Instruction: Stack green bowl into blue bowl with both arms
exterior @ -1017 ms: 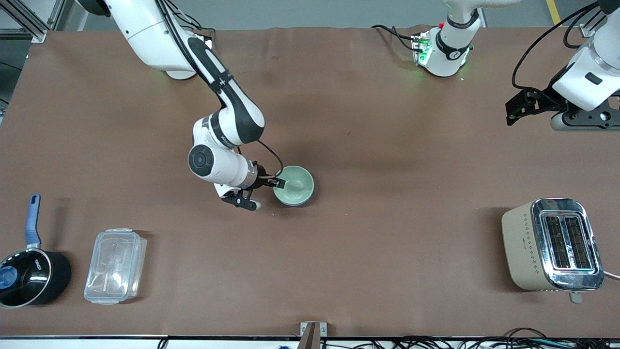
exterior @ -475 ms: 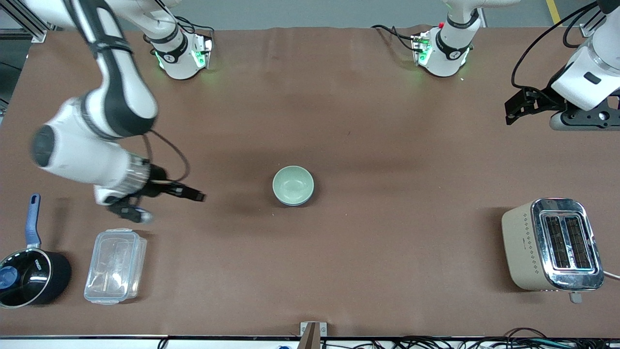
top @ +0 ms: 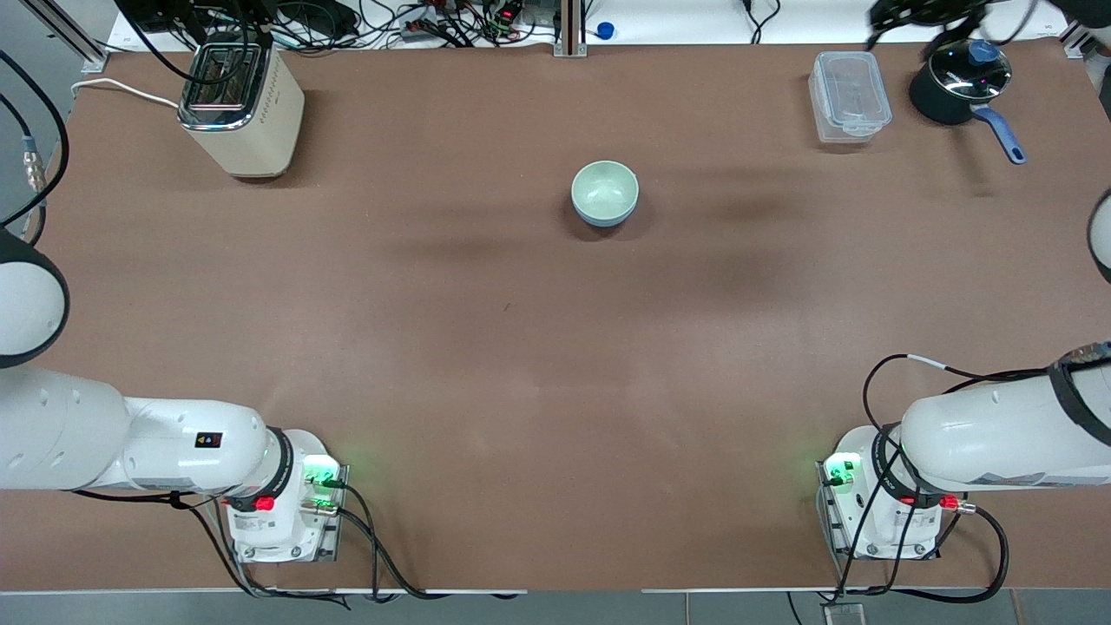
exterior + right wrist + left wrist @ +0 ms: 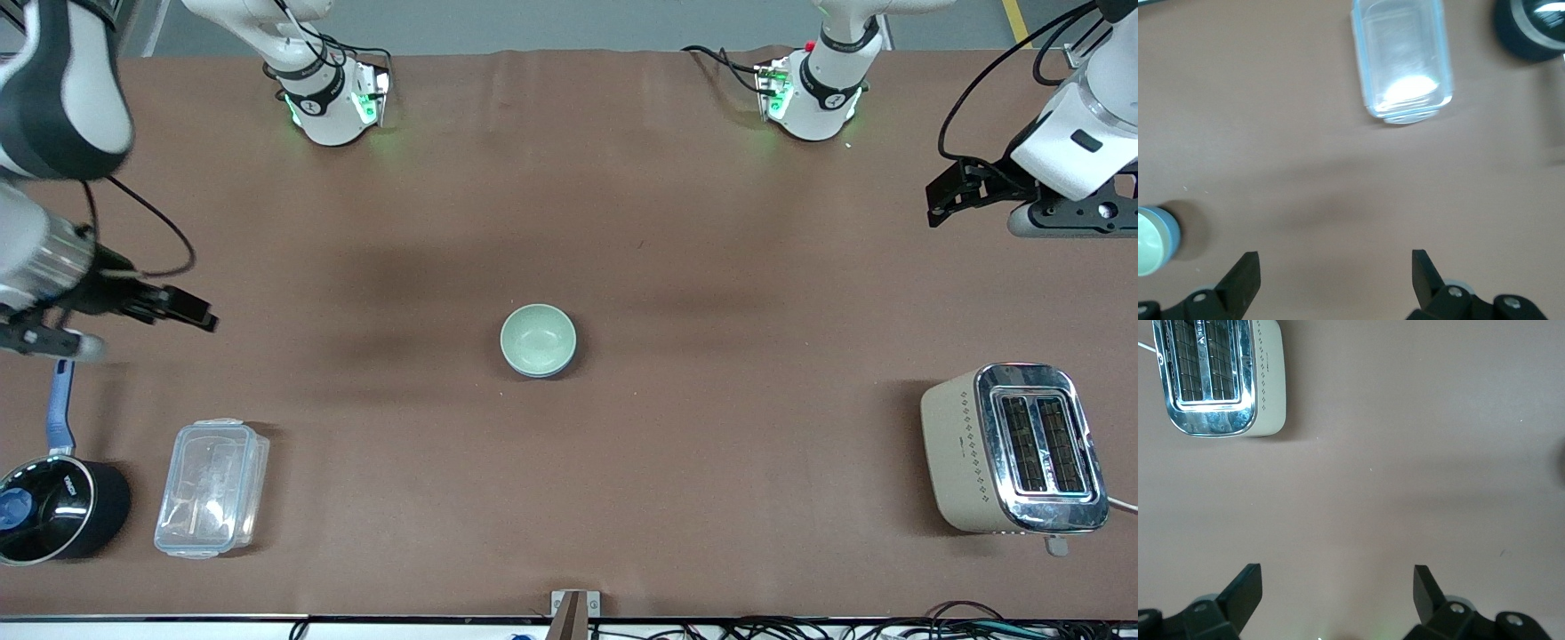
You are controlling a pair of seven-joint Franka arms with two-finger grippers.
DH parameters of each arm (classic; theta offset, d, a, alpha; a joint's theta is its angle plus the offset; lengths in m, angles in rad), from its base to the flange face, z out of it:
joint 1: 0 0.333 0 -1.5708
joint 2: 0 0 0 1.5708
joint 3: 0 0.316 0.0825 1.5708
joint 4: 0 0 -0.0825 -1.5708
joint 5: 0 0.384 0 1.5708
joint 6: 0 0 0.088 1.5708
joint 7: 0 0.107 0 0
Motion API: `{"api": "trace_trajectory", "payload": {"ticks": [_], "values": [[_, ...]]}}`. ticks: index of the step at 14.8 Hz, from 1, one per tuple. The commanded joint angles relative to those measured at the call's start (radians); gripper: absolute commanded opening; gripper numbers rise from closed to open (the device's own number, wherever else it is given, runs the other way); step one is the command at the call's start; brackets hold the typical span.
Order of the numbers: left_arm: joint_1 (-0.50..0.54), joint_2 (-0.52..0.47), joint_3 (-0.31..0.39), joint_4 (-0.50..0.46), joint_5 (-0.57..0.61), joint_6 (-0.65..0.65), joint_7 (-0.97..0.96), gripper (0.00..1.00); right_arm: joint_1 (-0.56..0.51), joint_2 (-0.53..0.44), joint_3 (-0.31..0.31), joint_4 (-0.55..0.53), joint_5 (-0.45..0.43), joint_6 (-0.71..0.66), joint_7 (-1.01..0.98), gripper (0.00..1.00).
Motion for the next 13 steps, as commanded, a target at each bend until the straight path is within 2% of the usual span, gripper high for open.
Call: {"api": "trace_trajectory", "payload": {"ticks": [1,3,5,6,9,13], "values": [[0.007,-0.015,-0.003,0.006,-0.019,-0.019,0.004,1.0,0.0,-0.113,-0.025,-0.02,-0.057,-0.073,-0.107,1.0],[0.005,-0.009,-0.003,0.018,-0.019,-0.019,0.001,1.0,0.0,-0.175,-0.016,-0.029,-0.115,-0.127,-0.115,1.0],[0.005,-0.006,-0.001,0.021,-0.018,-0.017,-0.001,1.0,-0.002,-0.182,-0.003,-0.02,-0.121,-0.158,-0.113,1.0],[0.007,-0.003,-0.001,0.032,-0.018,-0.019,0.0,1.0,-0.007,-0.176,-0.005,-0.012,-0.117,-0.146,-0.112,1.0],[0.004,-0.003,-0.003,0.035,-0.012,-0.026,0.001,1.0,-0.01,-0.115,-0.003,0.123,-0.101,-0.155,-0.113,1.0],[0.002,-0.003,-0.003,0.036,-0.012,-0.031,0.005,1.0,-0.026,-0.103,0.023,0.141,-0.103,-0.167,-0.113,1.0]]}}
